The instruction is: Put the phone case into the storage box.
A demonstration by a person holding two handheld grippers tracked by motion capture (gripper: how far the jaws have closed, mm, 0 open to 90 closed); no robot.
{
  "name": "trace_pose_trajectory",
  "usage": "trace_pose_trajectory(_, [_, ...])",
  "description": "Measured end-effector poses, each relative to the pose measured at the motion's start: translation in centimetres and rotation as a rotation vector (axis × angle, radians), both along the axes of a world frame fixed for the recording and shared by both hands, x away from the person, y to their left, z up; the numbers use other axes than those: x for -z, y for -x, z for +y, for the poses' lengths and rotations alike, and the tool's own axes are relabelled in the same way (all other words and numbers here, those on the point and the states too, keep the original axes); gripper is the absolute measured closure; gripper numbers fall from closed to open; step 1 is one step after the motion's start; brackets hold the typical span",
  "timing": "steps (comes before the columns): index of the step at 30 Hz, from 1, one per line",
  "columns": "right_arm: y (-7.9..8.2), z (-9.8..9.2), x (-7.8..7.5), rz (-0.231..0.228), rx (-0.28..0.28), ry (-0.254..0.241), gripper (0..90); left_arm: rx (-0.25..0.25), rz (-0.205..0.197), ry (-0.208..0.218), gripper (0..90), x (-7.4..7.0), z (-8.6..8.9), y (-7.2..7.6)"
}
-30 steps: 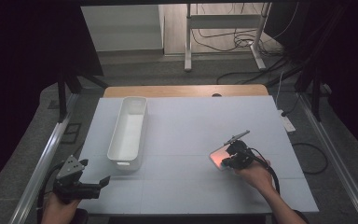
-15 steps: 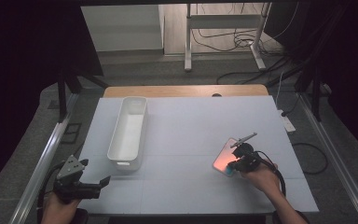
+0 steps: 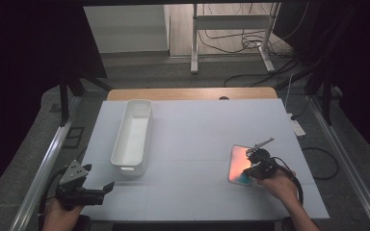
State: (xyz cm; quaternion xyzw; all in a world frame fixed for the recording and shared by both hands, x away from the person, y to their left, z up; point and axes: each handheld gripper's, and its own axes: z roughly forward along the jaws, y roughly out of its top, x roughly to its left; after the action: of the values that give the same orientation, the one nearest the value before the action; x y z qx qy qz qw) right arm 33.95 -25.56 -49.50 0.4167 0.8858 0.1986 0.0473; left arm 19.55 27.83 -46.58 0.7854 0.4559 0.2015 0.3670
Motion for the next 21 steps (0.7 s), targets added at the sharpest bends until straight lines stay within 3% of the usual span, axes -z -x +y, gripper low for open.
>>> trace_pose_trajectory(9, [-0.2,-1.0,-0.2,-0.018,0.028,0.041,90.0,0.002,0.000,0.000,1.0,0.0,0.0,0.0])
trace_pose_trajectory(21, [-0.9,-2.2,-0.4,-0.043,0.067,0.050,90.0,0.004,0.002,-0.002,1.1,0.0,0.0,0.0])
